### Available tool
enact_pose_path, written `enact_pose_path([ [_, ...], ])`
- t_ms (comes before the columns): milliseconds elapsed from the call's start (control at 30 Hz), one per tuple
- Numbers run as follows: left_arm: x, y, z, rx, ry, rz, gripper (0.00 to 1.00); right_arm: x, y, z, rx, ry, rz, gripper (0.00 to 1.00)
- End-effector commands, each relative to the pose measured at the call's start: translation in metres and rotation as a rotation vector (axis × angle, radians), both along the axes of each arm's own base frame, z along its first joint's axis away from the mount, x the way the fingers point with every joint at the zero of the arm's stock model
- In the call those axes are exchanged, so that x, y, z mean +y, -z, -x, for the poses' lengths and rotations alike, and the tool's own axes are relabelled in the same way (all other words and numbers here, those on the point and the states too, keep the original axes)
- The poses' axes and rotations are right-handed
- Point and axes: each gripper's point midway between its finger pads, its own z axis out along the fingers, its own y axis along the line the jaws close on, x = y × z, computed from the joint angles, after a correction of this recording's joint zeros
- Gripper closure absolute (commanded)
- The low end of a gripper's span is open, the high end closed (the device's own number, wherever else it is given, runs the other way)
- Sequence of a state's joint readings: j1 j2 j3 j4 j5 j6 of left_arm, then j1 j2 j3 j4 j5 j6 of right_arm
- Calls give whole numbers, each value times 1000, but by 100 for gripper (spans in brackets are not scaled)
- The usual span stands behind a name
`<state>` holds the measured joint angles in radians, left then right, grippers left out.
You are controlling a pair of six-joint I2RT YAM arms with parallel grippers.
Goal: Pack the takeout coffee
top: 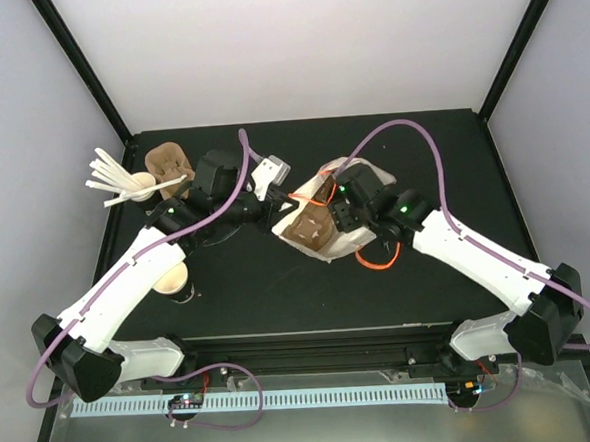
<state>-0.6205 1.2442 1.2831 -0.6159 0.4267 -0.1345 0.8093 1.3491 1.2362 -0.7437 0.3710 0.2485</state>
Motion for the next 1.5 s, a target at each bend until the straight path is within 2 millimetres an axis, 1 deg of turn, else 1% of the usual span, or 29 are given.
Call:
enact_pose_path([
  [0, -8, -12, 4, 22, 25, 77, 98, -22, 0, -17, 30, 125, -139, 67],
  [133, -14, -8, 6, 80, 40, 99, 99, -15, -7, -25, 25, 122, -164, 67],
  [267, -19, -8, 6, 122, 42, 129, 98, -6, -4, -29, 36, 105, -177, 67],
  [333, -21, -8, 8, 152, 43, 148, 98, -3, -7, -33, 25, 99, -193, 67],
  [367, -25, 2, 4, 192, 41, 143, 99, -2, -9, -35, 13, 103, -195, 67],
  [433, -27, 3, 4, 223, 40, 160, 98, -1, -10, -40, -2, 106, -182, 67],
  [567, -24, 4, -1, 251, 20, 178, 99, 8, -13, -49, -23, 75, -175, 67],
  [700, -15, 9, -9, 288, -19, 202, 98, 20, -18, -48, -16, 22, -219, 67],
  [767, -11, 14, -11, 303, -30, 210, 98, 22, -8, -48, 8, 23, -213, 67],
  [833, -10, 20, -12, 309, -34, 210, 98, 17, 11, -49, 56, 55, -157, 69],
  [900, -10, 24, -11, 316, -30, 199, 98, 13, 24, -53, 79, 81, -100, 70],
  [1100, -8, 34, -15, 323, -41, 155, 99, 8, 39, -61, 89, 105, -24, 70],
  [1233, -5, 38, -20, 324, -69, 118, 98, 8, 49, -58, 115, 94, 1, 70],
  [1467, 20, 46, -47, 327, -225, 30, 98, 18, 76, -55, 216, 56, 40, 70],
])
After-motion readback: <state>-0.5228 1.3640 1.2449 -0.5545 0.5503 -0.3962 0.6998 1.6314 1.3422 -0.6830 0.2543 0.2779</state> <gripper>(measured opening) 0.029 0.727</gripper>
